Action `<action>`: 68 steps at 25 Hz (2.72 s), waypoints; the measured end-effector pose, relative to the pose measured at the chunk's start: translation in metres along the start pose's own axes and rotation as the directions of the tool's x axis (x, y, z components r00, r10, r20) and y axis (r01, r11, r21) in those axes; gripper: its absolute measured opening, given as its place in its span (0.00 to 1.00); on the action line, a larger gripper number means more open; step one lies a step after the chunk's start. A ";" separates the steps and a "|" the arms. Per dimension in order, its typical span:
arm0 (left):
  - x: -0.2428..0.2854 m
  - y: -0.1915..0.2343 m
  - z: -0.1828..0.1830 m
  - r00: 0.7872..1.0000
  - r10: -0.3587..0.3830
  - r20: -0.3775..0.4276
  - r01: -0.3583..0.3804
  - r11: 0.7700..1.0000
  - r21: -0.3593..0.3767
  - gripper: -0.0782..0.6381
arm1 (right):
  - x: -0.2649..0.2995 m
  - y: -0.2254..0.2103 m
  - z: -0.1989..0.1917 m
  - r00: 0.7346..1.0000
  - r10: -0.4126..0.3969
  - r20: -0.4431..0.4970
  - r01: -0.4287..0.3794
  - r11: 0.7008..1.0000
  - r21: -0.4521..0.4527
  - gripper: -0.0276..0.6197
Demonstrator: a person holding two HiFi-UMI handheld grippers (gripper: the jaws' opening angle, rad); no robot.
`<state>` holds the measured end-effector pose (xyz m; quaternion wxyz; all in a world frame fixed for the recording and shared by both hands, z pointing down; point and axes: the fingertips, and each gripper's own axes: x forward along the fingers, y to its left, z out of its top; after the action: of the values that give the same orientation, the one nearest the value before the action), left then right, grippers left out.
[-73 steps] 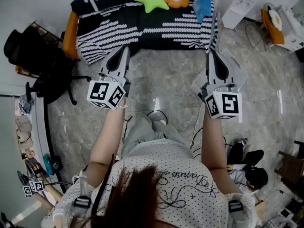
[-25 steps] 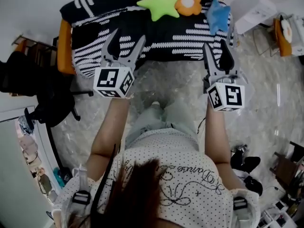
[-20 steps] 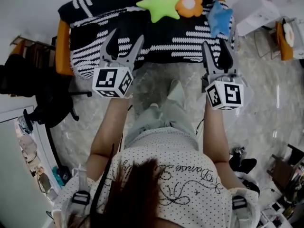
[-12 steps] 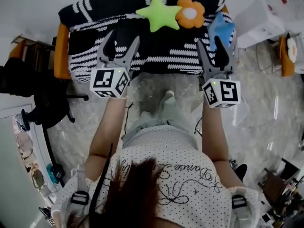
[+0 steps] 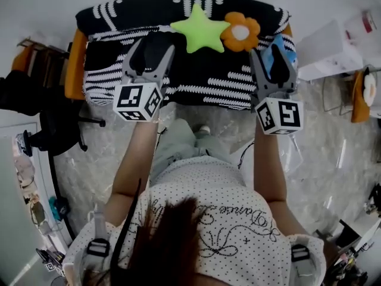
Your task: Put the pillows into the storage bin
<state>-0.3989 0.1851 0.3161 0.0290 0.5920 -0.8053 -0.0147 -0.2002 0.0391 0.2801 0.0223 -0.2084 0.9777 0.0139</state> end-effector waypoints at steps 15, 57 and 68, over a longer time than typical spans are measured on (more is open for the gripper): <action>0.167 0.103 -0.006 0.993 -0.112 -0.024 0.112 0.994 -0.018 0.53 | 0.176 -0.042 -0.023 0.998 -0.053 -0.034 0.053 0.999 0.011 0.39; 0.387 0.207 -0.242 0.976 0.030 -0.215 -0.052 0.994 -0.095 0.53 | 0.415 -0.118 -0.331 0.932 0.126 -0.339 -0.048 0.973 0.228 0.43; 0.404 0.238 -0.311 0.977 0.053 -0.208 -0.077 0.991 -0.109 0.52 | 0.443 -0.106 -0.439 0.896 0.124 -0.426 -0.008 0.965 0.263 0.45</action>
<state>-0.7258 -0.1256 0.6521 0.1466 0.5612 -0.8146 0.0003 -0.5775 -0.2538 0.6950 -0.1724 -0.1680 0.9576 -0.1581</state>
